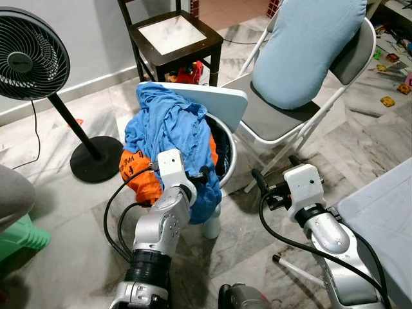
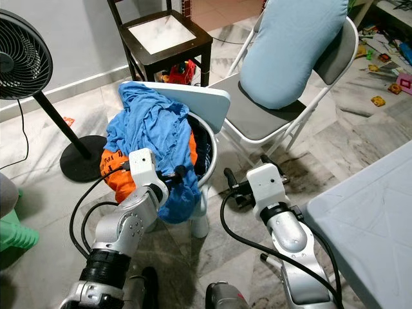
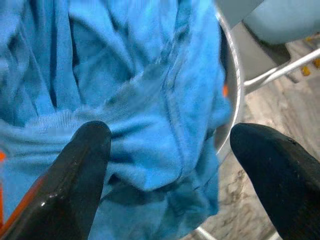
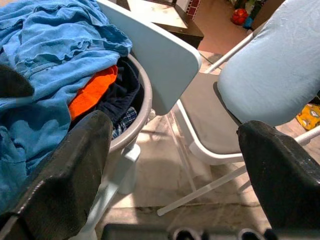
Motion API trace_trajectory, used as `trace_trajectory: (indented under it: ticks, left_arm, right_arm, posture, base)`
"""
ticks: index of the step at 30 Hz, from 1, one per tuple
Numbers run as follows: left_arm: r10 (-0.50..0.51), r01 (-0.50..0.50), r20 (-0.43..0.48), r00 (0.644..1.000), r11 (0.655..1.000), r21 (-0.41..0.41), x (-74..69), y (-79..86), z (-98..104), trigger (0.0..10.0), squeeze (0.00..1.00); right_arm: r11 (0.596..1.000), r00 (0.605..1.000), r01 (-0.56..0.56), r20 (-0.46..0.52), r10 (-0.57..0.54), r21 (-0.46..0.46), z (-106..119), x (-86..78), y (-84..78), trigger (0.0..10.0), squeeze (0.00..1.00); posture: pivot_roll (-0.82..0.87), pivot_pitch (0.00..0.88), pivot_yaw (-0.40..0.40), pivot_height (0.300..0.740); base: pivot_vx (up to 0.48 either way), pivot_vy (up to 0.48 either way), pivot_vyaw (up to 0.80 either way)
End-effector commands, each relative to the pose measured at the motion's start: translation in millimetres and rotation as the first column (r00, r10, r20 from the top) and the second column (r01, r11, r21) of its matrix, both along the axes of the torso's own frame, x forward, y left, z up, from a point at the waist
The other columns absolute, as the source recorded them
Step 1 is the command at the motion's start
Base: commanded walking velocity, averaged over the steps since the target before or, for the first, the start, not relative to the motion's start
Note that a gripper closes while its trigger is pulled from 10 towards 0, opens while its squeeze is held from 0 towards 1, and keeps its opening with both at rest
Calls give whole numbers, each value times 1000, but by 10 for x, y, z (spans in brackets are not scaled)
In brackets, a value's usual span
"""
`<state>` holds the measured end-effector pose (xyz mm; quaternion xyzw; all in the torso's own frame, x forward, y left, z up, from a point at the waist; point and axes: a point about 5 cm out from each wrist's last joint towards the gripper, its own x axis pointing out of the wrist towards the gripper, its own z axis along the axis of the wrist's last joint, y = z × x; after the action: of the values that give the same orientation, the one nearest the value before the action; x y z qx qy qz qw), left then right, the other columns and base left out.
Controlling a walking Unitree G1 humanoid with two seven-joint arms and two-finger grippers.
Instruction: Hang hanger
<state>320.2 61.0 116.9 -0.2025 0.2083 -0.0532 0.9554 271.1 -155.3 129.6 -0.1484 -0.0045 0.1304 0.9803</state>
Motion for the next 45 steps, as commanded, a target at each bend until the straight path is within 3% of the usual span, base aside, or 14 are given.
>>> trace_trajectory:
  ticks: [1, 5, 7, 8, 9, 10, 22, 28, 29, 33, 36, 38, 40, 45]
  left_arm:
    - [-24, 21, -45, 999, 998, -63, -105, -191, -60, 10000, 0]
    - [2, -7, -71, 997, 998, -59, -96, -117, -154, 10000, 0]
    - [5, -10, -89, 996, 998, -55, -97, -83, -230, 4745, 0]
    - [5, -10, -95, 995, 999, -53, -99, -70, -254, 4745, 0]
    - [3, -10, -117, 993, 998, -60, -108, -68, -308, 1529, 0]
    - [5, -13, -129, 992, 998, -63, -111, -68, -342, 0, 0]
    - [41, -47, -120, 992, 998, -47, -36, -13, -397, 0, 0]
    - [88, -86, -63, 994, 996, 37, 8, 126, -365, 0, 0]
    - [92, -89, -56, 994, 995, 54, 11, 141, -357, 3451, 0]
    - [105, -103, -30, 994, 992, 79, 19, 179, -333, 4627, 0]
    - [117, -117, 2, 993, 987, 106, 17, 212, -294, 2627, 0]
    - [117, -117, 13, 993, 986, 116, 15, 211, -292, 2196, 0]
    - [114, -114, 10, 993, 987, 109, 11, 206, -304, 0, 0]
    - [108, -107, -1, 994, 989, 107, 1, 209, -362, 0, 0]
  right_arm:
    - [1000, 1000, -1, -17, 1, -2, -49, -12, 8, 10000, 0]
    - [1000, 1000, -9, -16, 9, 4, -53, -3, 53, 10000, 0]
    - [1000, 1000, -9, -14, 10, 4, -46, -2, 58, 10000, 0]
    - [1000, 1000, -10, -13, 10, 4, -44, -3, 57, 10000, 0]
    - [1000, 1000, -5, -13, 5, 1, -45, -7, 37, 10000, 0]
    - [1000, 1000, -1, -13, 1, -2, -47, -9, 20, 10000, 0]
    - [1000, 1000, 5, -9, -5, -5, -42, -2, 15, 10000, 0]
    - [1000, 1000, 11, -10, -11, -8, -49, -4, -5, 10000, 0]
    - [1000, 1000, 11, -10, -11, -7, -49, -2, -4, 10000, 0]
    - [1000, 1000, 11, -9, -11, -7, -49, 0, -3, 10000, 0]
    - [1000, 1000, 10, -10, -10, -8, -52, 2, -1, 10000, 0]
    - [1000, 1000, 9, -11, -9, -9, -53, 2, -1, 10000, 0]
    - [1000, 1000, 9, -10, -9, -9, -53, 3, -1, 10000, 0]
    - [1000, 1000, 10, -10, -10, -10, -53, 7, 3, 10000, 0]
  posture:
    - [-145, 235, -23, 740]
    - [-145, 234, -23, 740]
    - [-154, 234, -25, 740]
    - [-154, 234, -25, 740]
    - [-155, 235, -25, 740]
    - [-158, 234, -24, 740]
    - [-159, 231, -27, 740]
    - [-159, 229, -28, 740]
    - [-158, 228, -29, 740]
    - [-157, 228, -30, 740]
    - [-154, 228, -31, 740]
    - [-155, 228, -31, 740]
    - [-155, 229, -31, 740]
    - [-158, 230, -32, 740]
  base:
    - [0, 0, 0]
    - [0, 0, 0]
    - [0, 0, 0]
    - [0, 0, 0]
    - [0, 0, 0]
    - [0, 0, 0]
    - [0, 0, 0]
    - [0, 0, 0]
    - [0, 0, 0]
    - [0, 0, 0]
    - [0, 0, 0]
    - [0, 0, 0]
    - [0, 0, 0]
    - [0, 0, 0]
